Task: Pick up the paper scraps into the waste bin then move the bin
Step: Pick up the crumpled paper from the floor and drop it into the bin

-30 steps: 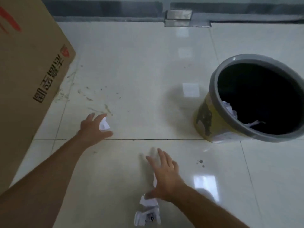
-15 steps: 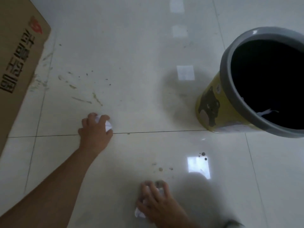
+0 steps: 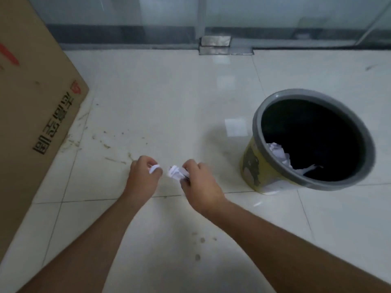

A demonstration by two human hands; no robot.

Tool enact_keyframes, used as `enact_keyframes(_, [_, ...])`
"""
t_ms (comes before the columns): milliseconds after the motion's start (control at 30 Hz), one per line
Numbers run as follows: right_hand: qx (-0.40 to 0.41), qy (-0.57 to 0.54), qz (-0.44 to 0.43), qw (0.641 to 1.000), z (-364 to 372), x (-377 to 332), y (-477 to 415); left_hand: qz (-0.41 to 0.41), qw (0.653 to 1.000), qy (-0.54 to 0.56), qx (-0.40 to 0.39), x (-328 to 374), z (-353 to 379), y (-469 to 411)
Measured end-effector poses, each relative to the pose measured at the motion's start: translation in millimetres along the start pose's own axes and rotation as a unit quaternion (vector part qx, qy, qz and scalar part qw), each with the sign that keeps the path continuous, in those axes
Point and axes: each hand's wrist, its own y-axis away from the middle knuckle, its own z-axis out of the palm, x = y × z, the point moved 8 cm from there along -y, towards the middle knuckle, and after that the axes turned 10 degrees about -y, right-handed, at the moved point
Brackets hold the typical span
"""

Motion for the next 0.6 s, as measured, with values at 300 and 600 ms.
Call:
enact_keyframes(300, [0.229,-0.079,-0.043,0.969,-263,-66,-28,0.155,0.97,0.184,-0.02,259,-52,11])
enact_keyframes(600, [0.312,-0.068,0.118,0.94,-360,54,40,0.196,0.967,0.124,-0.107,361,43,75])
